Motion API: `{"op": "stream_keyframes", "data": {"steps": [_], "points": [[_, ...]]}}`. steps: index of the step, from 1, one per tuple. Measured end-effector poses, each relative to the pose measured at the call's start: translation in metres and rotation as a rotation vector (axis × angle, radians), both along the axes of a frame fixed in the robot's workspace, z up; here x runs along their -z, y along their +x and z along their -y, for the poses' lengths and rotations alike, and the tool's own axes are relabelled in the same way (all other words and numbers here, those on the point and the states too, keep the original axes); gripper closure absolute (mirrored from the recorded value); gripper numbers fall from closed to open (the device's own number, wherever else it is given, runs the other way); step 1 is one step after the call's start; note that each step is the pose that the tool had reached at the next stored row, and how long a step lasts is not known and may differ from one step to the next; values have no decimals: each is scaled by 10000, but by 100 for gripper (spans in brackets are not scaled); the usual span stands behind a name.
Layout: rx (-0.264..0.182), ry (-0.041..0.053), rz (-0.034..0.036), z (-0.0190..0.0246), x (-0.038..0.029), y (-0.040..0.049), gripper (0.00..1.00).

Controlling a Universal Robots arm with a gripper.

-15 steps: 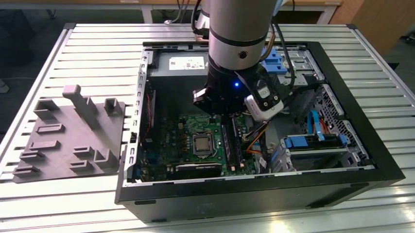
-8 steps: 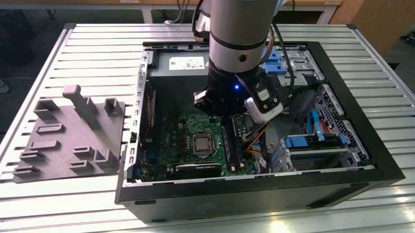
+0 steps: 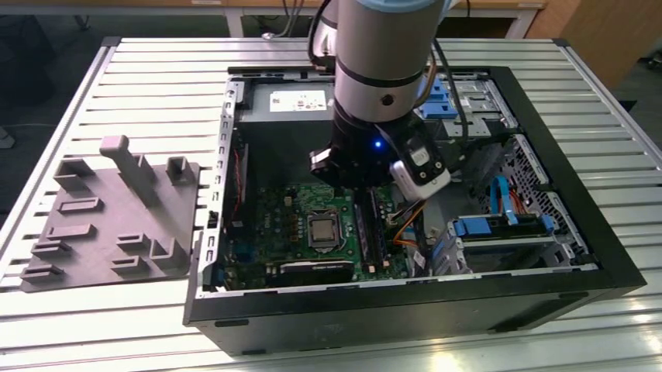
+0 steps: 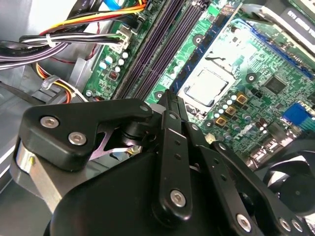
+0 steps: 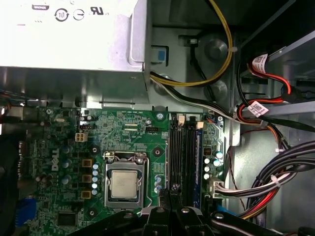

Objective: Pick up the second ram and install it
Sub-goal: 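Insert the second ram into the second slot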

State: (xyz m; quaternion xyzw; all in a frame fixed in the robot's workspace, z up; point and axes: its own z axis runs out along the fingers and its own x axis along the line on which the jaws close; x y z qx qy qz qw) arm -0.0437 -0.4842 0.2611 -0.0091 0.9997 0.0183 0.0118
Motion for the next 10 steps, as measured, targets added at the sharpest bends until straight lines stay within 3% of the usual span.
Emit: {"op": "stream_keyframes", "data": {"steps": [10], "points": [[0, 0, 0, 0, 62, 50, 88]]}}
